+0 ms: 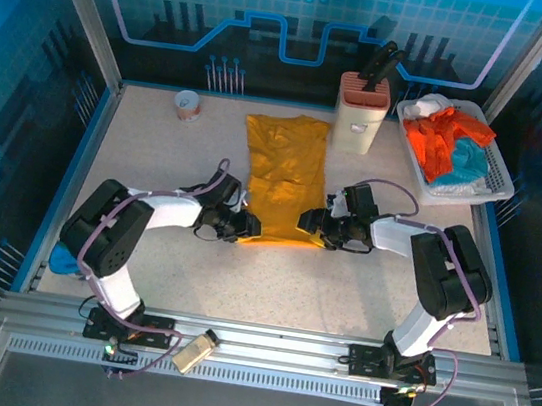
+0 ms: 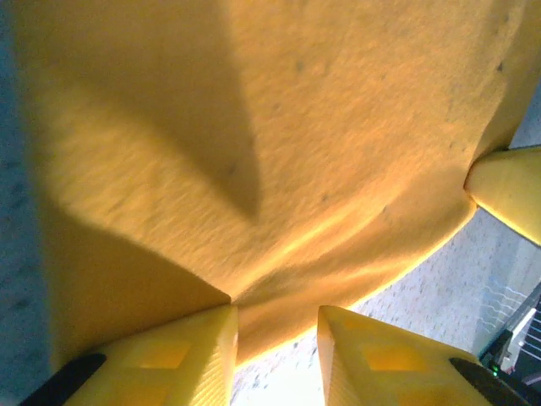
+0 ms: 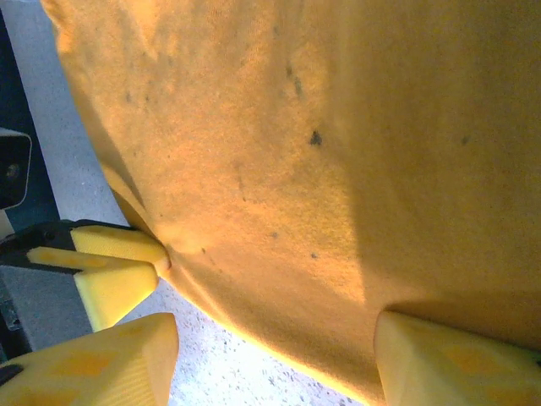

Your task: Fold and stack the t-shirts

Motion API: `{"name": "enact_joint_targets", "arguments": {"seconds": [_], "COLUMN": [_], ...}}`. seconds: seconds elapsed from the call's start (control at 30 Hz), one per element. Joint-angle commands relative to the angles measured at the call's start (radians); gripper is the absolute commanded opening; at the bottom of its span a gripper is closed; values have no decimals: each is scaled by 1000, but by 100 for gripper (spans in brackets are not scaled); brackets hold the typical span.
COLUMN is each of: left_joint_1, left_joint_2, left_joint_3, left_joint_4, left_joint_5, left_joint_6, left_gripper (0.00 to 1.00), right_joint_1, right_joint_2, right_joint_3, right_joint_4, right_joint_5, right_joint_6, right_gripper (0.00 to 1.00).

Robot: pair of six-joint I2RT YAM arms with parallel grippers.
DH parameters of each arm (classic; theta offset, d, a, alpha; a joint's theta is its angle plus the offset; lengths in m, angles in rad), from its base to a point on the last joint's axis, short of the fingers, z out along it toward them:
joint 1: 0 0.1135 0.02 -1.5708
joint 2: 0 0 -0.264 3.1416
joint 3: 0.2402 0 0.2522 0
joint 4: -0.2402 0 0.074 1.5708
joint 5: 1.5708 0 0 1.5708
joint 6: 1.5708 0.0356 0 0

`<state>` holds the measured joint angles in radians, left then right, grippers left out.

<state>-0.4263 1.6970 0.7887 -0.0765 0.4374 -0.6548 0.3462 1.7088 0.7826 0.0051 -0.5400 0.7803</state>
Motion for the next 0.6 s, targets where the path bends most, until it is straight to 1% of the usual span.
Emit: {"name": "enact_joint_targets", "arguments": {"seconds": [0.0, 0.17, 0.33, 0.43, 0.57], "left_joint_1": [29, 34, 38, 38, 38], "left_joint_2": [-31, -112, -152, -173, -181], "left_joint_3": [-81, -55, -28, -9, 30], "left_joint_4": [-135, -166, -190, -243, -350], "left_joint_5": [-4, 62, 100, 68, -55], "left_joint_6": [17, -1, -18, -6, 21], "left_gripper": [34, 37, 38, 38, 39], "right_joint_1": [-30, -29, -18, -19, -24], "right_joint_2": [-2, -37, -100, -139, -173], "right_joint_3": [-32, 9, 60, 91, 157], "right_joint_4": [-80, -95, -158, -236, -384], "right_joint_5": [87, 31, 43, 63, 112], "right_joint_6": [-59, -60, -61, -72, -123], "right_gripper": [65, 66, 67, 68, 69]}}
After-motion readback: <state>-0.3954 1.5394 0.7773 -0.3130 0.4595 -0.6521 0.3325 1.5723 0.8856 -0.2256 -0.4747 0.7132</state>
